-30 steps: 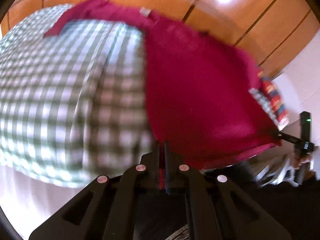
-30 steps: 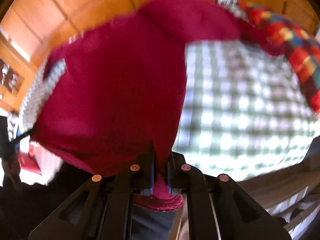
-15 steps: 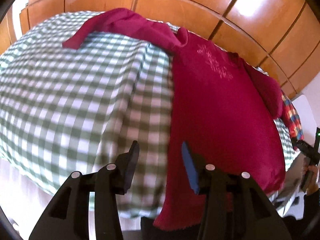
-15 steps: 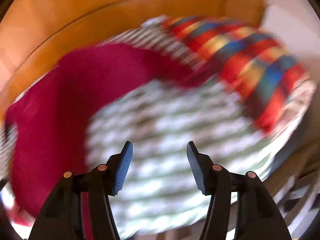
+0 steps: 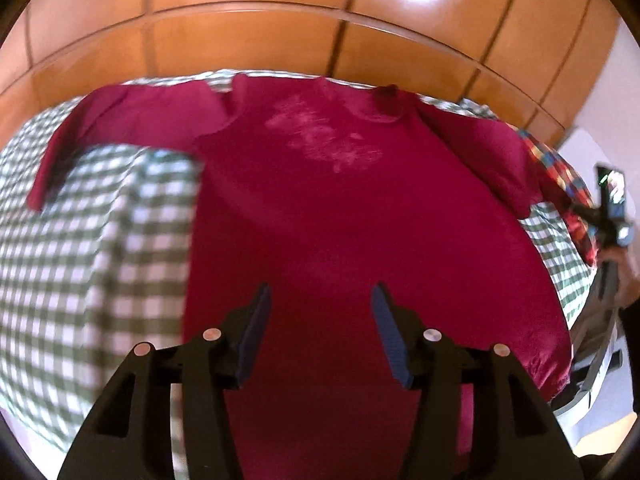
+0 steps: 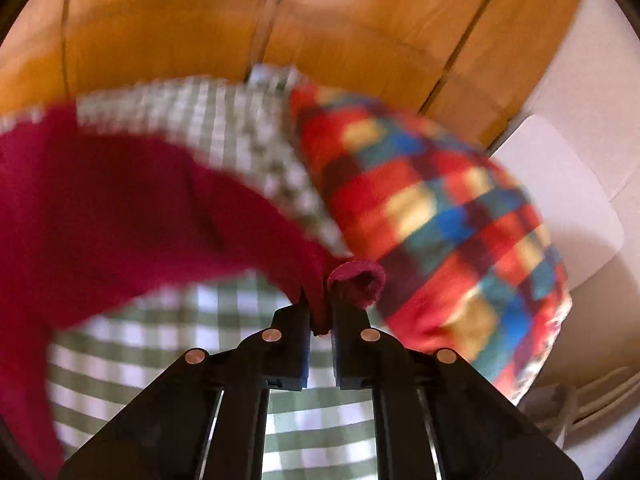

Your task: Fold small clothes

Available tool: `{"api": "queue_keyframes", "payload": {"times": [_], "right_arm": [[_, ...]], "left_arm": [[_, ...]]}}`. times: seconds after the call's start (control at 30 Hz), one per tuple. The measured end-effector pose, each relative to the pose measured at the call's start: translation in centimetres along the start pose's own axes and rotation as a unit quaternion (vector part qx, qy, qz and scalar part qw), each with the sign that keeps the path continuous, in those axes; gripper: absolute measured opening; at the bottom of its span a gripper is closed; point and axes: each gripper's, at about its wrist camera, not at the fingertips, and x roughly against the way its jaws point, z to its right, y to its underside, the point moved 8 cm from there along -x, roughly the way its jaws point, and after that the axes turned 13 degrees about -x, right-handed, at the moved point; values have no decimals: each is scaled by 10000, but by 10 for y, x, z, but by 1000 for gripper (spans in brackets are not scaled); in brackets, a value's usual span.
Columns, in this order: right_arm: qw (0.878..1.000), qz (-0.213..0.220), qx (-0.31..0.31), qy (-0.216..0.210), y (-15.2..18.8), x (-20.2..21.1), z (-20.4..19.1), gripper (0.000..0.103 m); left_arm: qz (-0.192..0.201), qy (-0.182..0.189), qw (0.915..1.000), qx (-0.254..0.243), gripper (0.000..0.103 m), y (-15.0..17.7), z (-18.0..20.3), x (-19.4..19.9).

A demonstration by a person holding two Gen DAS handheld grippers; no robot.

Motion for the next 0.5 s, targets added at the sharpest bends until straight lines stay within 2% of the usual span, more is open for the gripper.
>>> {"api": "queue_keyframes", "payload": {"times": [0.03, 0.13, 0.23, 0.3, 0.4, 0.5], "right_arm": [[9996, 255, -145, -60, -15, 21, 10, 7], [9966, 657, -481, -103, -44, 55, 32, 7], [9936, 781, -821, 38, -74, 60, 58, 7], [9914, 721, -1064, 249, -88, 47, 78, 7], [9841, 360, -1577, 736, -101, 2, 119, 7], [9759, -42, -1810, 1217, -98, -43, 150, 7]], "left_arm": [[-23, 43, 10000, -36, 53, -4, 3, -6], [-118, 165, 9998, -56, 53, -8, 7, -21], [-198, 179, 9996, -126, 53, -11, 12, -35], [-234, 178, 9994, -185, 53, -12, 14, -42], [-314, 165, 9991, -227, 53, -13, 17, -52], [-392, 172, 9988, -220, 54, -11, 17, -58]]}}
